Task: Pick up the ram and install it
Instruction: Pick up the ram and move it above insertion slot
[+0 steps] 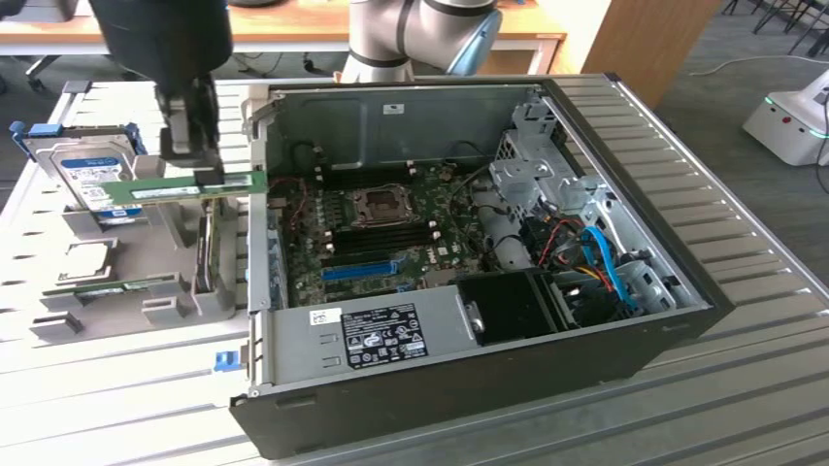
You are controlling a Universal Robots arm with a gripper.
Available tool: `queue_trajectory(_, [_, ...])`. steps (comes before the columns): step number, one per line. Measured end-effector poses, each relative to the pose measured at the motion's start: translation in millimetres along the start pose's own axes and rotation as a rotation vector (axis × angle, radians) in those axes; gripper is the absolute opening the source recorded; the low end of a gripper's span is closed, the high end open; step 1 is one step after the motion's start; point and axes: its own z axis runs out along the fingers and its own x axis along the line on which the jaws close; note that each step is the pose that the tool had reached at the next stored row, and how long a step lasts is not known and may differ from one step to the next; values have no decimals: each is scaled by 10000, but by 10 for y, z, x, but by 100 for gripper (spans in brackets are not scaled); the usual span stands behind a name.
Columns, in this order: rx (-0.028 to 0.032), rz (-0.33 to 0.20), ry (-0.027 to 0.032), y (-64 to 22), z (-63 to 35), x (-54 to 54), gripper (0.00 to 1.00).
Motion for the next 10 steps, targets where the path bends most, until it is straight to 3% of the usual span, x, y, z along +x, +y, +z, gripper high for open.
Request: queue_trajectory(10, [-22,3,0,-270,-14,0,12])
